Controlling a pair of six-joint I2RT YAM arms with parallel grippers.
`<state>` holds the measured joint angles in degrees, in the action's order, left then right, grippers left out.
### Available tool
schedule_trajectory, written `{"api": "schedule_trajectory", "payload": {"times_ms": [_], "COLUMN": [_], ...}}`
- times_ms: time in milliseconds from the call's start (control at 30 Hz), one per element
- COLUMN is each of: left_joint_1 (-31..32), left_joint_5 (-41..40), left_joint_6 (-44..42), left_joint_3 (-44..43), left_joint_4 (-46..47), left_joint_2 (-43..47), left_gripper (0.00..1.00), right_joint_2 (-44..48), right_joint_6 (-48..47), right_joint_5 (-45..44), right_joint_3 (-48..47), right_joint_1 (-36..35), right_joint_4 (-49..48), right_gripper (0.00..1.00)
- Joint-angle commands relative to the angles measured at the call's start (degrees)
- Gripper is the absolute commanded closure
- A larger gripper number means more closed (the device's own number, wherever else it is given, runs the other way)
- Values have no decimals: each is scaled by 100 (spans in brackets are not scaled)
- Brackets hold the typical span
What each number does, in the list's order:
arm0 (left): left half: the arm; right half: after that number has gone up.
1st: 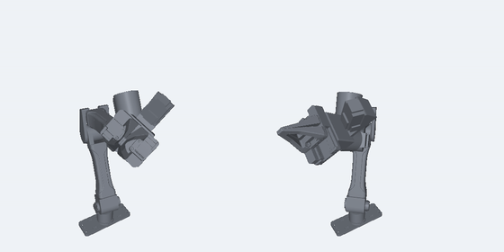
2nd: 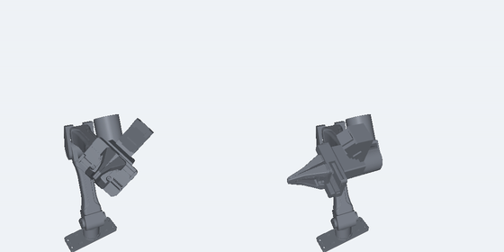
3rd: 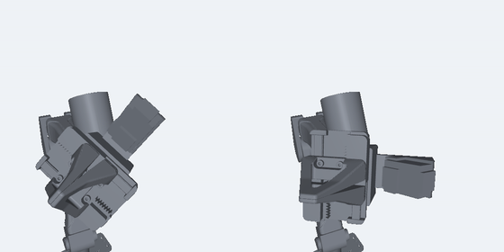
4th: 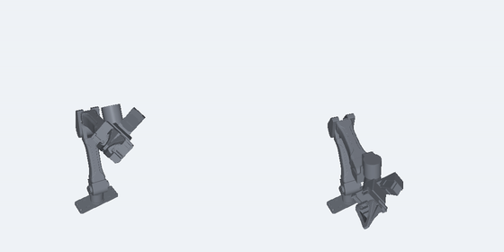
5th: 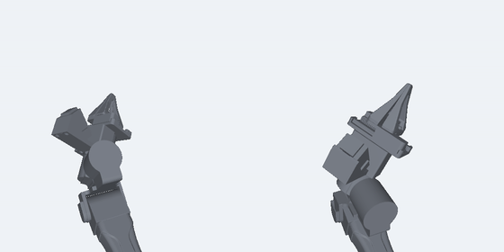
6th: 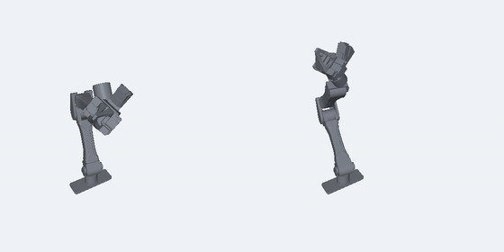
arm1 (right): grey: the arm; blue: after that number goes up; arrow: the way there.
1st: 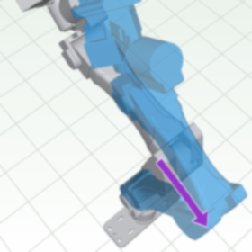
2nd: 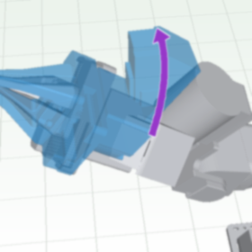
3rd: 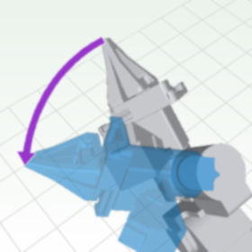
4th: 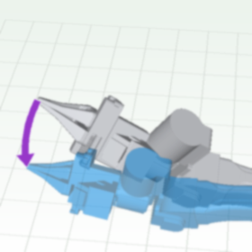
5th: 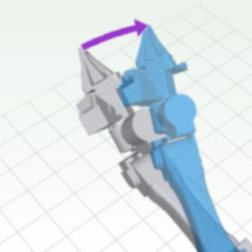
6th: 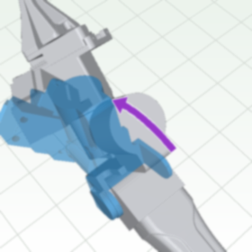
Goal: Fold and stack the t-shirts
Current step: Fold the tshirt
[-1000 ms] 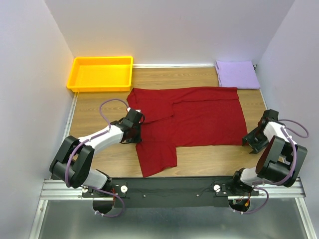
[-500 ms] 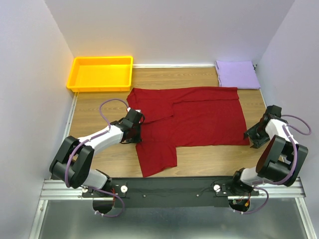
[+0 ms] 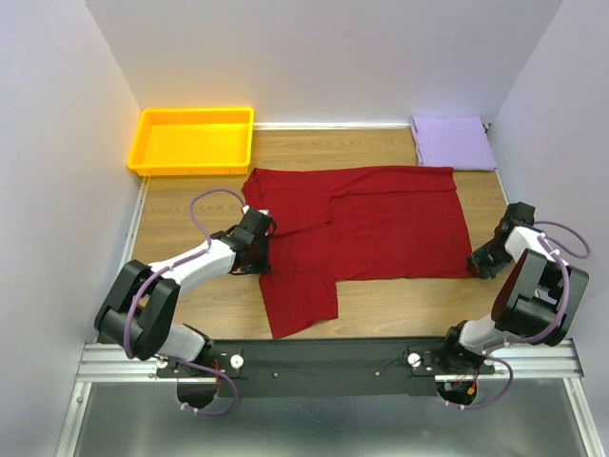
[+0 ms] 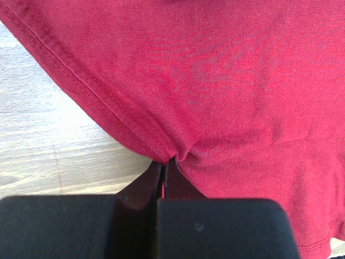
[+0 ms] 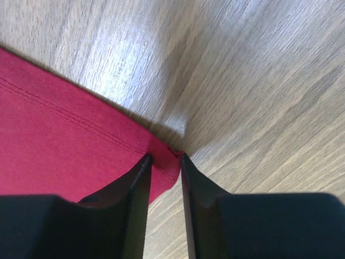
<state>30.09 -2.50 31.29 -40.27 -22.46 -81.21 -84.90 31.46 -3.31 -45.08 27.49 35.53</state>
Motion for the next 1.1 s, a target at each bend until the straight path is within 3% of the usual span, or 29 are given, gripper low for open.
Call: {"api": "schedule_trajectory", "payload": {"times_ms": [0,100,333,500,700,867,1067], "left_joint_1": [15,15,6,-239,-906,-1224,-1470], "left_joint_5": [-40,-31,-127,100,539,962,927], "left_joint_6": [-44,-44,-26,-149,-413,-518,-729], "left_joint_3": [204,195,125,20,-376,-771,-1561], "left_joint_4": [-154,-154,-285,-338,-523,-488,-549], "left_joint_2": [-149,-193,-9,255,518,422,-228], "left_gripper": [100,100,100,100,100,100,100], "right_joint_2": [-70,-114,288,510,185,-166,-746], "right_joint_6": [-113,-184,-132,-35,-61,-465,-676], "right_joint_5": [-82,-99,-406,-162,902,578,-29], "right_joint_3": [157,228,132,-221,-975,-1722,-2110], "right_joint_1": [73,99,117,99,-6,-568,-929], "right_joint_4": [-99,-99,33,270,262,270,209], "right_gripper": [69,72,99,99,99,99,99]}}
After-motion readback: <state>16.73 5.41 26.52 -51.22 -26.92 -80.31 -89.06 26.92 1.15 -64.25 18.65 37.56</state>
